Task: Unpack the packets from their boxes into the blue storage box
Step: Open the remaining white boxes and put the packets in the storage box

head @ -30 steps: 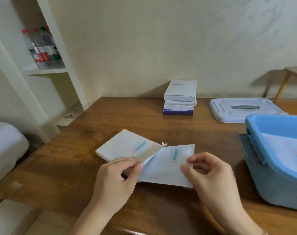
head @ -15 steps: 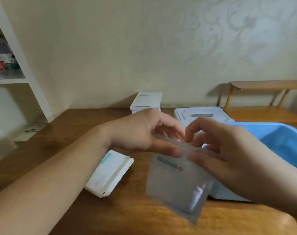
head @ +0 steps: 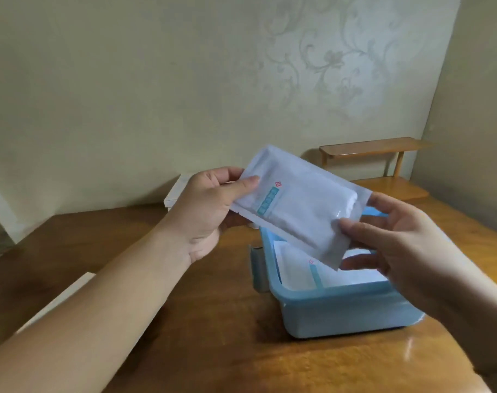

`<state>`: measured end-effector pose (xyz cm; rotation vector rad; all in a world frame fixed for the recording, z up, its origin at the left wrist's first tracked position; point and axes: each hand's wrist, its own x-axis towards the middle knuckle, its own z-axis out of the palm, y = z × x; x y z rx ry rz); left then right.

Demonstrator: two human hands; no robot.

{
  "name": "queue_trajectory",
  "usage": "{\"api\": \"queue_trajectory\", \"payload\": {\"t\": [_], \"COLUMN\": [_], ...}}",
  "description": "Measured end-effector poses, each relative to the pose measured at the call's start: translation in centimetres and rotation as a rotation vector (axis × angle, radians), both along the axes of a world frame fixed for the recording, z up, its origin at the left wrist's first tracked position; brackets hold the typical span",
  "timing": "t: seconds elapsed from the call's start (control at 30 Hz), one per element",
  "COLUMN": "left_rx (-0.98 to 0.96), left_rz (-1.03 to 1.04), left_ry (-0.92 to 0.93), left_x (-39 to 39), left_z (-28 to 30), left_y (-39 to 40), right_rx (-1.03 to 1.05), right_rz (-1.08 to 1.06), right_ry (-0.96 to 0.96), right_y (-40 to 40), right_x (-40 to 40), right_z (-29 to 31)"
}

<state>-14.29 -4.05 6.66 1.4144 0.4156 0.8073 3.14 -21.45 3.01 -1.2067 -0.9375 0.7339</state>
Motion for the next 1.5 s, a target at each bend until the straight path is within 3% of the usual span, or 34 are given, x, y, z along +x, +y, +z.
{"api": "queue_trajectory", "payload": {"t": [0.1, 0.2, 0.47, 0.73, 1.03, 1.13, 1.17, 1.23, 1.3, 1.37, 1.43, 1.5], "left_rx": [0.079, 0.139, 0.66, 1.096, 1.032, 1.047, 1.036, 0.99, 0.922, 0.826, 0.773, 0.787], "left_rz": [-0.011, -0.026, 0.023, 0.064, 0.004, 0.116, 0.157, 0.204, 0.245, 0.293, 0.341, 0.412], "left_ry": [0.067, 0.197, 0.748, 1.107, 1.167, 0.839, 0.73, 0.652, 0.773, 0.96, 1.109, 1.22], "left_x": [1.3, 3.0, 4.4, 4.8, 4.5, 2.6, 1.3, -2.6, -7.6, -13.1, -17.8, -21.0], "left_z": [-0.2, -0.6, -2.9, -2.5, -3.3, -3.5, -3.6, -4.3, -5.7, -7.8, -10.3, -12.7], "left_y": [0.1, 0.5, 0.8, -0.3, -0.3, 0.1, 0.3, 0.9, 1.2, 1.4, 1.5, 1.7], "right_rx": [-0.077, -0.245, -0.562, -0.807, -0.88, -0.675, -0.525, -0.21, 0.021, 0.22, 0.328, 0.244], "right_rz": [-0.127, -0.096, 0.013, 0.06, 0.007, -0.323, -0.45, -0.513, -0.339, -0.15, -0.092, -0.01], "right_ry": [-0.017, -0.132, -0.378, -0.781, -1.205, -1.463, -1.471, -1.28, -1.038, -0.949, -1.033, -1.195], "right_y": [0.2, -0.1, 0.0, 0.4, 0.3, -0.2, -0.2, -0.5, -0.7, -0.1, 1.1, 2.7], "right_x": [3.0, 5.7, 7.5, 7.1, 5.8, 5.2, 4.7, 2.7, -1.6, -6.9, -11.4, -14.5], "right_z": [0.6, 1.2, 0.1, 0.1, -0.1, 0.5, 0.4, -0.1, -1.2, -2.7, -4.6, -5.0]}}
